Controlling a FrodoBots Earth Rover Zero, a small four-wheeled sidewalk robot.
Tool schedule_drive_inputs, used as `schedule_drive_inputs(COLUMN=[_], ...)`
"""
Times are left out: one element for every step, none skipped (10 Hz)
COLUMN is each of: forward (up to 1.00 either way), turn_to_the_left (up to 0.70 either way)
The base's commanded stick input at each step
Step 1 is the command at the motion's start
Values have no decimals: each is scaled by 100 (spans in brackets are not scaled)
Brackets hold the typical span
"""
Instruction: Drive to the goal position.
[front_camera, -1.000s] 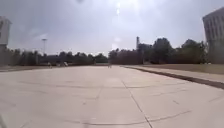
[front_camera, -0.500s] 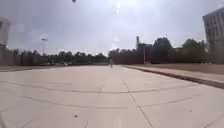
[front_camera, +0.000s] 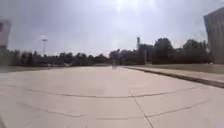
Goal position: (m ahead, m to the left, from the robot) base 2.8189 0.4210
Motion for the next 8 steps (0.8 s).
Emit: schedule_drive_inputs(forward=[70, 70, 70, 70, 70, 70, 70, 65], turn_to_the_left=[2, 2, 2, 2, 2, 2, 2, 2])
